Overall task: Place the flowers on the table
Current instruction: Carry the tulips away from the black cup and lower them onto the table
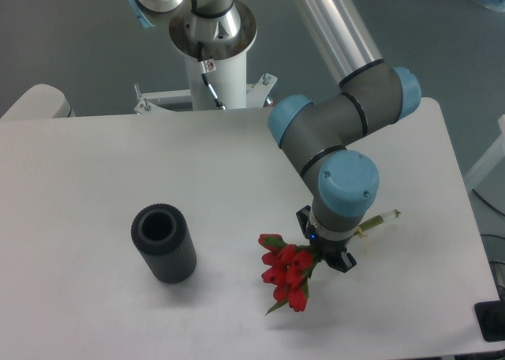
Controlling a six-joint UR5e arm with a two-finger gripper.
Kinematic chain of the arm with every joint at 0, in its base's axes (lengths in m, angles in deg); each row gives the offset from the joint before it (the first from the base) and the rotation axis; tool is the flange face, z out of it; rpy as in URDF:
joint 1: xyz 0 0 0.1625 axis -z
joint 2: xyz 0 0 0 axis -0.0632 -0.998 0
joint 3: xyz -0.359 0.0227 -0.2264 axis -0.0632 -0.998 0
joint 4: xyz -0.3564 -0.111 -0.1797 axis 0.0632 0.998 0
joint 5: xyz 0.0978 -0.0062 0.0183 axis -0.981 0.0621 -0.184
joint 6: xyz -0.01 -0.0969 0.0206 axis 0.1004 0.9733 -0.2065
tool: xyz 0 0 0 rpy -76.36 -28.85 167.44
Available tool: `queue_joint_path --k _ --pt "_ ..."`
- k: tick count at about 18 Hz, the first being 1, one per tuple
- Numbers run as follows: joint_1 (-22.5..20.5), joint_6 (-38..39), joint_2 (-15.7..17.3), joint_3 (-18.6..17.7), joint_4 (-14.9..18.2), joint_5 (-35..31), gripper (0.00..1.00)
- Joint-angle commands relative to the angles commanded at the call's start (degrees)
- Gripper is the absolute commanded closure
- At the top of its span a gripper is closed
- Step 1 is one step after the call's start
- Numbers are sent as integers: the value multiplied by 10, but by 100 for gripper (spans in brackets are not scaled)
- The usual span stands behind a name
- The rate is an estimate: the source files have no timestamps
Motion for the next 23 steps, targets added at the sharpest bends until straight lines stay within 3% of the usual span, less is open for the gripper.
queue_joint_path --k 5,8,11,14,23 --pt "-5 -80 48 -61 -1 2 87" --pt "-16 -162 95 -125 -7 2 87" --pt "-16 -206 119 -175 -11 -1 87" --pt "-12 -270 141 -205 -11 -4 86" --pt "9 -295 178 -274 -13 -5 82"
